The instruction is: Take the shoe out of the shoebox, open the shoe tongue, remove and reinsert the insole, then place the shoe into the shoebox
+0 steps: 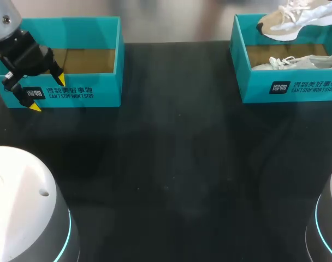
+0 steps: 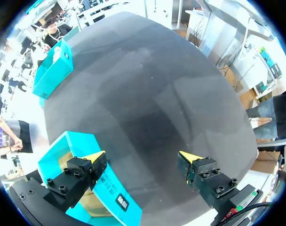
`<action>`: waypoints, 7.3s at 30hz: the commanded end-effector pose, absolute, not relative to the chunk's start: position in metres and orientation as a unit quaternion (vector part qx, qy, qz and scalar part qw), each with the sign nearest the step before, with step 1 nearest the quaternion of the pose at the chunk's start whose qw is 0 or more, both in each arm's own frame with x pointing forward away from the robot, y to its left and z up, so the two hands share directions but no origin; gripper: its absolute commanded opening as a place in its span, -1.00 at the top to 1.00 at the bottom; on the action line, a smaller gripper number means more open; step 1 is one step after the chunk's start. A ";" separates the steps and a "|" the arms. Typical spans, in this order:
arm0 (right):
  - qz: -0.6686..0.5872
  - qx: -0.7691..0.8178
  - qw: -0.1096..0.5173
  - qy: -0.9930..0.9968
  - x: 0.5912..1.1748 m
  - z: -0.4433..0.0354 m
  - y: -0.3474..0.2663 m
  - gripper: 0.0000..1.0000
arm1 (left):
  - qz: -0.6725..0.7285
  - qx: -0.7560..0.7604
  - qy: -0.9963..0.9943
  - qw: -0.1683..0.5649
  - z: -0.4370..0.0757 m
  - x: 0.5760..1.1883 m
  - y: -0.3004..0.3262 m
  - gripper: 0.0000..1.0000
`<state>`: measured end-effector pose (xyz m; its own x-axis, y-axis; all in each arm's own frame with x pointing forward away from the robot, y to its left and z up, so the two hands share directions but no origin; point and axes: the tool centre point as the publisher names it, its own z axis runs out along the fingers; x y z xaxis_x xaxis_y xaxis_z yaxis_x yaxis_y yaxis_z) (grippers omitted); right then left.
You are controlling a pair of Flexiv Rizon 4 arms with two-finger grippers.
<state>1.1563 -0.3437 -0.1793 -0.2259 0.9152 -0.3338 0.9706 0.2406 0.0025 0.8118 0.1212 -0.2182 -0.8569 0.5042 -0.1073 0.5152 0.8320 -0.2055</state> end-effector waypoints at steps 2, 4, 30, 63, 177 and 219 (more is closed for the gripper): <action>-0.094 0.623 0.130 0.765 1.157 -0.182 -0.349 1.00 | -0.113 0.267 0.957 0.025 -0.218 0.811 0.122 -1.00; -0.093 0.651 0.122 0.744 1.154 -0.189 -0.354 1.00 | -0.113 0.267 0.957 0.025 -0.218 0.811 0.122 -1.00; -0.080 0.715 0.120 0.684 1.163 -0.259 -0.362 1.00 | -0.113 0.267 0.957 0.025 -0.218 0.811 0.122 -1.00; -0.090 0.731 0.106 0.668 1.163 -0.309 -0.351 1.00 | -0.113 0.267 0.957 0.025 -0.218 0.811 0.122 -1.00; -0.082 0.728 0.037 0.680 1.167 -0.341 -0.338 -1.00 | -0.113 0.267 0.957 0.025 -0.218 0.811 0.122 -1.00; -0.028 0.724 -0.006 0.690 1.026 -0.210 -0.247 -1.00 | -0.058 -0.070 0.995 -0.034 -0.165 0.823 0.131 -1.00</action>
